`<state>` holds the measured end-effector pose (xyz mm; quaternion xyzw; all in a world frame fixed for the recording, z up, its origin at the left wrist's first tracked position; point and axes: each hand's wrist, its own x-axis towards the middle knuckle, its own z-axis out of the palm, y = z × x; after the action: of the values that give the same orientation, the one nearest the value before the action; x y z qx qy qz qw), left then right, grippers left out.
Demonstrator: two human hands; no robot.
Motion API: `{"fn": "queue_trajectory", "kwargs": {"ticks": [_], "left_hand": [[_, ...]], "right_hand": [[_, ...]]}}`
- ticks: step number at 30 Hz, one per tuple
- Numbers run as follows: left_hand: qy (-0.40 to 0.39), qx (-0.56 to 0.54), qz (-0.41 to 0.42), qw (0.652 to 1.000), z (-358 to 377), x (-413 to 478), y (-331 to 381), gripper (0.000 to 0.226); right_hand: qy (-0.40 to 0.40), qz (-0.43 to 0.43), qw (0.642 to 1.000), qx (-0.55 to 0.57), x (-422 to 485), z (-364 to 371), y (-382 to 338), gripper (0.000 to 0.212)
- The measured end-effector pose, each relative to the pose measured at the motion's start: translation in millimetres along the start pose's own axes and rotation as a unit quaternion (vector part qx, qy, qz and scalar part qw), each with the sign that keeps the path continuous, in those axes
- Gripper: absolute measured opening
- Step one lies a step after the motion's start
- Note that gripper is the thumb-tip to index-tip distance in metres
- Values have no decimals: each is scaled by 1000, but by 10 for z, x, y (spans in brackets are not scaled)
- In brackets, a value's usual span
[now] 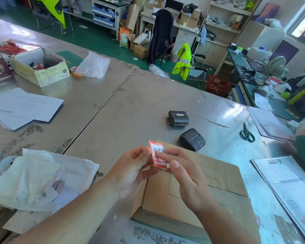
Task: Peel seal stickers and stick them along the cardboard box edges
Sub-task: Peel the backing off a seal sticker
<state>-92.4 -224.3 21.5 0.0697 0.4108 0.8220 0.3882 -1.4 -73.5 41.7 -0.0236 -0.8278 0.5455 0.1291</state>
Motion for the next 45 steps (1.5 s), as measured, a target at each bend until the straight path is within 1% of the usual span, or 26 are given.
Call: {"fn": "queue_trajectory", "kwargs": {"ticks": [2, 6, 9, 15, 19, 20, 21, 25, 27, 38, 39, 42, 43, 45], "left_hand": [[3, 1, -1, 1000, 1, -10, 0, 66], [27, 8, -7, 1000, 17, -27, 6, 49], [30, 11, -2, 999, 27, -29, 1, 43], [40, -5, -8, 999, 17, -9, -16, 56], [30, -10, -17, 999, -3, -24, -16, 79], [26, -5, -18, 999, -10, -28, -19, 77], [22, 3, -19, 1000, -17, -28, -24, 69], [15, 40, -25, 999, -37, -12, -26, 30], [15, 56, -25, 998, -32, -12, -8, 18], [15, 79, -19, 997, -46, -26, -2, 14], [14, 81, -17, 996, -46, -27, -4, 14], [15, 84, -9, 996, -41, -25, -3, 33], [16, 84, -6, 996, -40, -26, -4, 33], [13, 84, -2, 996, -37, -28, -11, 27]], "right_hand": [[-5, 3, 1000, 1, 1, 7, 0, 42], [-12, 6, 1000, 7, 2, 20, -14, 42], [-15, 7, 1000, 6, 3, 18, -38, 44], [-19, 5, 1000, -9, -16, -7, -27, 45], [-11, 23, 1000, 8, -41, -33, 10, 45], [-8, 28, 999, 13, -48, -41, 17, 46], [-7, 29, 999, 14, -54, -48, 22, 46], [-7, 31, 999, 13, -69, -62, 36, 48], [-7, 29, 999, 11, -66, -67, 35, 49], [-17, 18, 999, -32, -63, -86, 28, 49], [-17, 12, 999, -38, -59, -91, 23, 49], [-15, 0, 998, -54, -51, -97, 3, 51], [-15, -1, 998, -58, -50, -96, -2, 51], [-16, -3, 998, -61, -54, -94, 1, 52]]}}
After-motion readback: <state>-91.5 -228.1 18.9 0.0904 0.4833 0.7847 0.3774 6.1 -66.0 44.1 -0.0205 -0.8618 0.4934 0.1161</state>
